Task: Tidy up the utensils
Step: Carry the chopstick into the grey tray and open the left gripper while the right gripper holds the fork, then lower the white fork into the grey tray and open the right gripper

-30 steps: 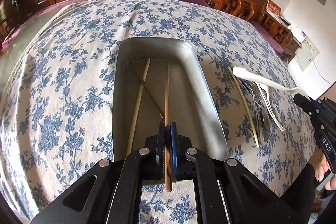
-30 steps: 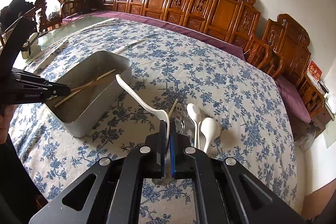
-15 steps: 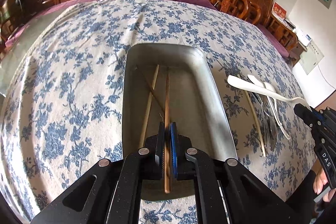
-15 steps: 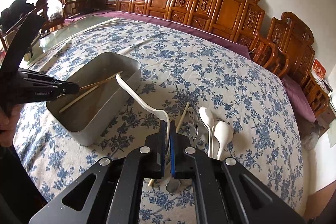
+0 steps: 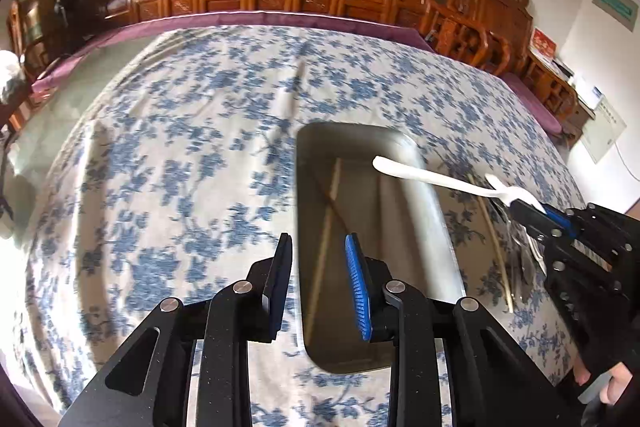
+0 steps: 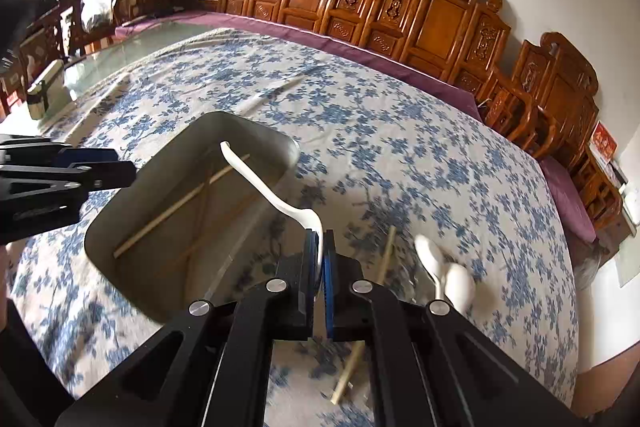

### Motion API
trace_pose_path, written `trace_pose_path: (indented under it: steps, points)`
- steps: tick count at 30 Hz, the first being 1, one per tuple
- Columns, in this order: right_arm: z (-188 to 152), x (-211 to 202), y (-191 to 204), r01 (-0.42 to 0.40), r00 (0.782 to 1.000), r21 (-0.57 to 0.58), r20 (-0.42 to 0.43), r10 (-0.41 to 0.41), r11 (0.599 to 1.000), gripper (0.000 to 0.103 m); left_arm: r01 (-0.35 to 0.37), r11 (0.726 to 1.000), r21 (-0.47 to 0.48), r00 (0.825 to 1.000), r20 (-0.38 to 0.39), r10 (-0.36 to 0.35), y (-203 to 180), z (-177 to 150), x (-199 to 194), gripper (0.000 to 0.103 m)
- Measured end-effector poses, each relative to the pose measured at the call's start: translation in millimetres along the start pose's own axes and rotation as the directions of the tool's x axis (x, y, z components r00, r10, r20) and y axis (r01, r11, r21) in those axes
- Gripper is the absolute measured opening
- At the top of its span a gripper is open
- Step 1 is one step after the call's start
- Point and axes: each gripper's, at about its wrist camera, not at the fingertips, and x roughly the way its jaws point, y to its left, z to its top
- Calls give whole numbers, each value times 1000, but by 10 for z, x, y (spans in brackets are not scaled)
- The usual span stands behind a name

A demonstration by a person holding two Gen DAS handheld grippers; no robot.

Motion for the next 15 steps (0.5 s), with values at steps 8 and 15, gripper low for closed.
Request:
trace_pose_path:
  steps: [8,15]
  points:
    - [302,305,328,86,996,-85,-22,-89,993,4,-11,999,-40,1000,25,12,227,43,-116,27]
    - [438,535,479,111,991,-134,-55,-119,985,4,-12,998,-55,999,42,14,300,63,-164,40]
